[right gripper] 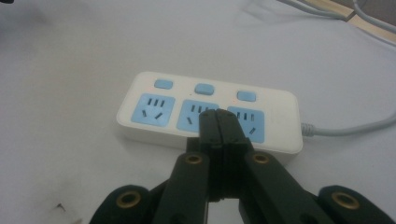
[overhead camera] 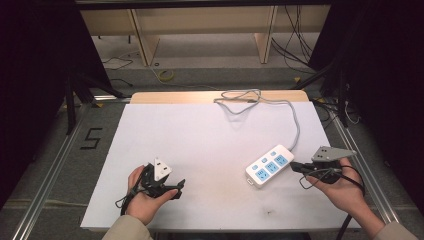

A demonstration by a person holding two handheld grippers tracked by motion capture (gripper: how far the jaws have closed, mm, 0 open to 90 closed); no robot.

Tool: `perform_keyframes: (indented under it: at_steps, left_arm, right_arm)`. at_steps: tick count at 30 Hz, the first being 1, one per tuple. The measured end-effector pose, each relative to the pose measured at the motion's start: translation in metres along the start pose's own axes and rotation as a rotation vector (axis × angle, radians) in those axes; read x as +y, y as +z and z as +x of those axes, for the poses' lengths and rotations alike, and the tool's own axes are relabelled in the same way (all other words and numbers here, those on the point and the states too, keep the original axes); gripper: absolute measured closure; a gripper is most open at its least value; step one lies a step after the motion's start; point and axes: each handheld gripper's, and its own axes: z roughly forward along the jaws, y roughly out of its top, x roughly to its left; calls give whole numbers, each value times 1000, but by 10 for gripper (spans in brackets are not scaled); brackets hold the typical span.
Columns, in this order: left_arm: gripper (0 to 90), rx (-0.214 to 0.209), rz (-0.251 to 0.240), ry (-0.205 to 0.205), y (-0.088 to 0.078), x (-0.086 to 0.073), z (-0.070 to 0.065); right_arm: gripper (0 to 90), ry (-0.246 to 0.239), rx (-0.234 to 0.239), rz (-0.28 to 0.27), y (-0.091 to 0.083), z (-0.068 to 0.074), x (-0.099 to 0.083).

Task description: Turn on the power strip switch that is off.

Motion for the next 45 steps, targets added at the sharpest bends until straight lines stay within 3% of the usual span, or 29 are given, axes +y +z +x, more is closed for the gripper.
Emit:
perform_keyframes:
  at_steps: [45]
  left_arm:
    - [165, -3, 1, 9, 1, 1, 0]
  right_arm:
    - [900, 0, 24, 72, 40, -4, 34]
